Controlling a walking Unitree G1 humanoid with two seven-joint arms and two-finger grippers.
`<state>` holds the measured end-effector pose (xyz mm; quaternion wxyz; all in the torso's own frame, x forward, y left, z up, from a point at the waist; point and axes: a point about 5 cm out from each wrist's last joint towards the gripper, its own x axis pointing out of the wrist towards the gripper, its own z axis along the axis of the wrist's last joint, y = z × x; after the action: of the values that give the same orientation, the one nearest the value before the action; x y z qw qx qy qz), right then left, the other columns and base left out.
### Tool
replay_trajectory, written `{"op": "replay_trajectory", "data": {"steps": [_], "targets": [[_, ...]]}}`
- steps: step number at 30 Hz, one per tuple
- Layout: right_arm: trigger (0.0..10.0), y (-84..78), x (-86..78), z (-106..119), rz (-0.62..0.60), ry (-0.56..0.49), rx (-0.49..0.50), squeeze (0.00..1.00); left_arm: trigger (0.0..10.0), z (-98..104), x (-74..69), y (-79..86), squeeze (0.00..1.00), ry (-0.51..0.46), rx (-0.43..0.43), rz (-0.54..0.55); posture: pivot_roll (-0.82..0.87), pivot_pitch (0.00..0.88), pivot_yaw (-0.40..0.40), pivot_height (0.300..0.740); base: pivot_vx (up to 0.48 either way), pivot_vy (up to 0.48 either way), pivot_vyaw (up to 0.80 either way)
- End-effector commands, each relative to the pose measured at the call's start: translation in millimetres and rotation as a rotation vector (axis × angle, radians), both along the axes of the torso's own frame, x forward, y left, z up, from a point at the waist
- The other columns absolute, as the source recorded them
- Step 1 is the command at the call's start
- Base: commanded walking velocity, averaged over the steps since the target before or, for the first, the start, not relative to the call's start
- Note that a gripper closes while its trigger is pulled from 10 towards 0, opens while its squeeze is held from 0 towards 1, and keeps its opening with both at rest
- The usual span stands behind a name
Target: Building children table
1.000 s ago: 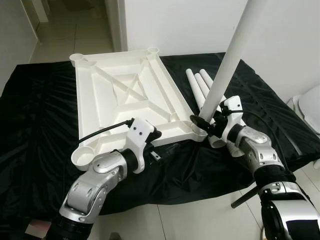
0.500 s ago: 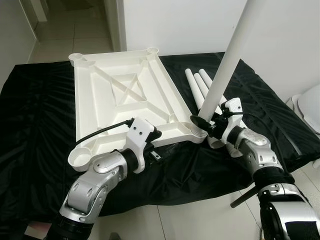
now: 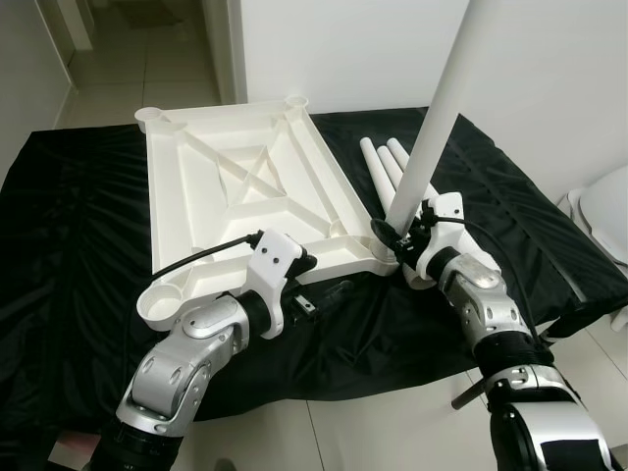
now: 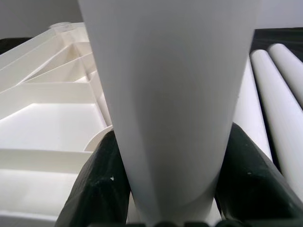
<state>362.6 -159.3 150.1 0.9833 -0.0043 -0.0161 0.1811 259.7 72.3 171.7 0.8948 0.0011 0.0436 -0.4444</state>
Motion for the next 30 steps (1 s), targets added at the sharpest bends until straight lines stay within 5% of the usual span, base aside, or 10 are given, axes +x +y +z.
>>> {"op": "replay_trajectory", "data": {"steps": [1, 18, 23, 30], "targets": [[10.0, -6.1, -1.8, -11, -0.085, 0.054, 0.026, 0.00, 10.0, -3, -0.4, -2.7, 0.00, 0.019, 0.001, -0.021, -0.05, 0.048, -0.004, 0.740, 0.000, 0.000, 0.00], [10.0, 48.0, -22.9, -9, -0.375, -0.020, 0.102, 0.00, 10.0, -4, -1.2, -8.5, 0.00, 0.017, 0.000, -0.042, -0.05, 0.020, -0.018, 0.740, 0.000, 0.000, 0.00], [10.0, 66.6, -25.7, -10, -0.358, 0.004, 0.135, 0.00, 10.0, -5, -1.9, -9.5, 0.00, 0.019, -0.001, -0.047, -0.05, 0.014, -0.020, 0.740, 0.000, 0.000, 0.00], [10.0, 66.2, -27.0, -10, -0.359, 0.009, 0.132, 0.00, 10.0, -6, -1.7, -10.1, 0.00, 0.017, 0.003, -0.053, -0.05, 0.000, -0.026, 0.740, 0.000, 0.000, 0.00]]}}
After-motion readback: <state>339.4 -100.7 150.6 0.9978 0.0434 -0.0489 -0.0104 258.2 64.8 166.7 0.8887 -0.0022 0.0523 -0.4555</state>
